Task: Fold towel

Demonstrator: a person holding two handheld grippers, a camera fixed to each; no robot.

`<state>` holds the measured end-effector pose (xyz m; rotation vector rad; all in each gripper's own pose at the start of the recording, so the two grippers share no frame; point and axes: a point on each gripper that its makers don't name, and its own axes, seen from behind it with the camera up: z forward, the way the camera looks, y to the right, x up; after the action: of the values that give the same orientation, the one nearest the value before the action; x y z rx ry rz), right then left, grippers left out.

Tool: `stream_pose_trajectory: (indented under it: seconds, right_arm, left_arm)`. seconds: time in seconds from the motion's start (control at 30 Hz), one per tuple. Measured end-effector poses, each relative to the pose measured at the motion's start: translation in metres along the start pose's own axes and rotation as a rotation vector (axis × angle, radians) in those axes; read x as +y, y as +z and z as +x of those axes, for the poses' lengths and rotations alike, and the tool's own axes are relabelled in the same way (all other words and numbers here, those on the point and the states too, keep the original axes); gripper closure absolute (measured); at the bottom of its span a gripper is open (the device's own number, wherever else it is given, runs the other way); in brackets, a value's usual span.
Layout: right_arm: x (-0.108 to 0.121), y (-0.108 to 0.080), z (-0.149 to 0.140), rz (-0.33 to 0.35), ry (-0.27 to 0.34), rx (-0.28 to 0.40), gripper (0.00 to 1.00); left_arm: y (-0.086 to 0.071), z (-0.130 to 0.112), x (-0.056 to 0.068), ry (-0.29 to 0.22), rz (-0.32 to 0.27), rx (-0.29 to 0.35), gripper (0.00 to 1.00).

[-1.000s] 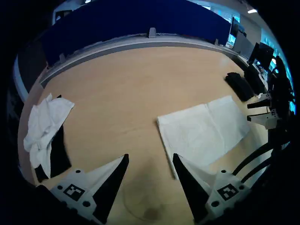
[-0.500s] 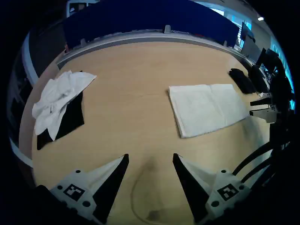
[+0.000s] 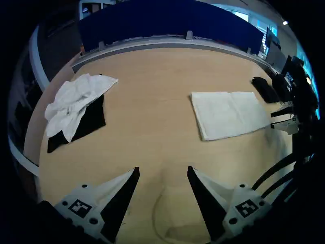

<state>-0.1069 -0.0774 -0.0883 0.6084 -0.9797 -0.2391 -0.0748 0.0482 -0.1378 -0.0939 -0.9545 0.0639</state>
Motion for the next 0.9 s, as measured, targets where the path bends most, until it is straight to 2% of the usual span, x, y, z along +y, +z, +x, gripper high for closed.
stream_pose_trajectory:
  seconds: [0.17,0.33,0.4,0.53,0.67,0.8,0.9]
  right_arm:
    - [-0.004,0.003,-0.003,0.051,-0.050,-0.034,0.21]
    - [-0.002,0.007,-0.005,0.057,-0.068,-0.055,0.25]
    - [-0.001,0.008,-0.006,0.057,-0.074,-0.062,0.31]
    - [0.001,0.011,-0.008,0.051,-0.081,-0.072,0.53]
    - [0.003,0.012,-0.007,0.044,-0.077,-0.069,0.70]
    - [0.001,0.010,-0.008,0.053,-0.070,-0.071,0.77]
    - [0.001,0.009,-0.008,0.052,-0.072,-0.073,0.87]
  left_arm:
    - [-0.018,-0.015,-0.014,-0.021,0.035,-0.002,0.13]
    - [-0.032,-0.029,-0.025,-0.053,0.061,-0.013,0.13]
    - [-0.035,-0.034,-0.028,-0.065,0.067,-0.019,0.13]
    - [-0.039,-0.041,-0.031,-0.086,0.071,-0.026,0.13]
    - [-0.040,-0.045,-0.034,-0.088,0.073,-0.031,0.13]
    - [-0.040,-0.046,-0.035,-0.086,0.072,-0.033,0.13]
    - [-0.039,-0.046,-0.035,-0.089,0.069,-0.034,0.13]
